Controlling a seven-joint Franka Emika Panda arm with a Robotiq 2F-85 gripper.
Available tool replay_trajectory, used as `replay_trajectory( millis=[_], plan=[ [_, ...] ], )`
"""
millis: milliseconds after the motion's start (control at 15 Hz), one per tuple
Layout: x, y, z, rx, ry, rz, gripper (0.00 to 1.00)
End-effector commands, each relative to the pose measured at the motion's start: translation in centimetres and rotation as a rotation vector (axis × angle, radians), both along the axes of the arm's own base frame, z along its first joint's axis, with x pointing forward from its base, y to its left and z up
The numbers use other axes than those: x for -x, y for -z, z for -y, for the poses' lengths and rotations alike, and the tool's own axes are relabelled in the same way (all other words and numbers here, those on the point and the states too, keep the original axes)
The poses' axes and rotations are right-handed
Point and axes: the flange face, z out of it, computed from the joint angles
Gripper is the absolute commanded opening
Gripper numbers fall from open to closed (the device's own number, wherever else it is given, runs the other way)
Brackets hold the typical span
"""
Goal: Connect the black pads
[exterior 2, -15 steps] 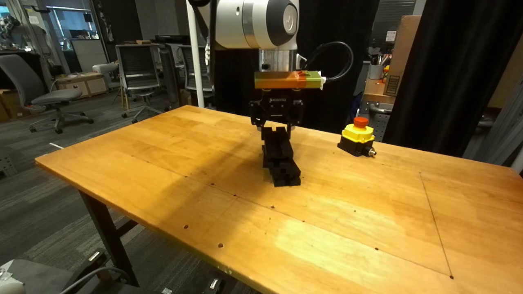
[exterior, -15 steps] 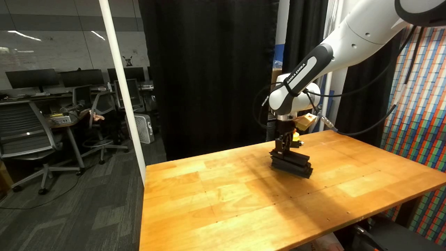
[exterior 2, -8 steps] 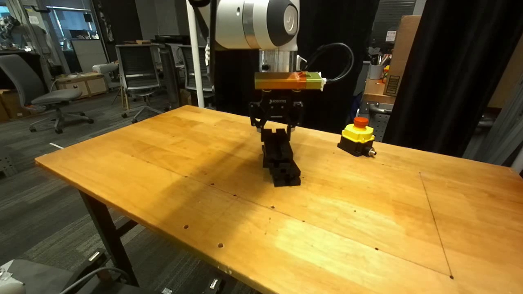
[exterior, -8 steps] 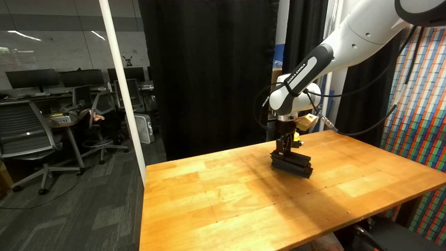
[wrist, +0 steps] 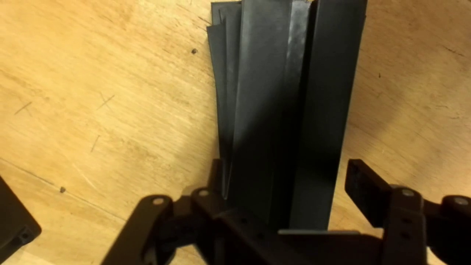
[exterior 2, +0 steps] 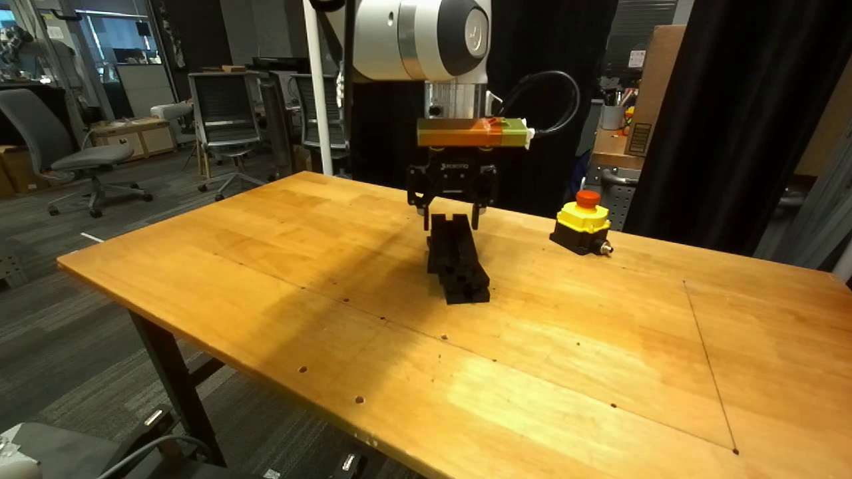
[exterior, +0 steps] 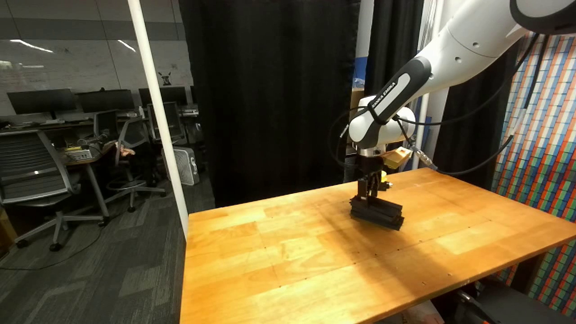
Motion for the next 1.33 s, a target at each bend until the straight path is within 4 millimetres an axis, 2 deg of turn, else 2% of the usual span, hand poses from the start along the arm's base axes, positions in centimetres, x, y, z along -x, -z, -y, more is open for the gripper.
replay_trajectory(
  millis=[0,267,400,667,800,1000,1267],
  plan=[
    [0.5,-1.1,0.1,-0.009,-0.011,0.011,1.0],
    [0.6,-1.5,0.2,-0.009,-0.01,0.013,1.0],
    [0.8,-2.8,0.3,-0.002,-0.004,0.018,1.0],
    [2.3,-6.9,0.8,0.008,0.041,0.026,1.0],
    [3.7,-9.0,0.9,0.003,0.086,0.017,1.0],
    [6.7,-11.8,-0.2,0.002,0.211,-0.015,1.0],
    [10.6,-14.6,-4.1,0.007,0.388,-0.018,1.0]
  ],
)
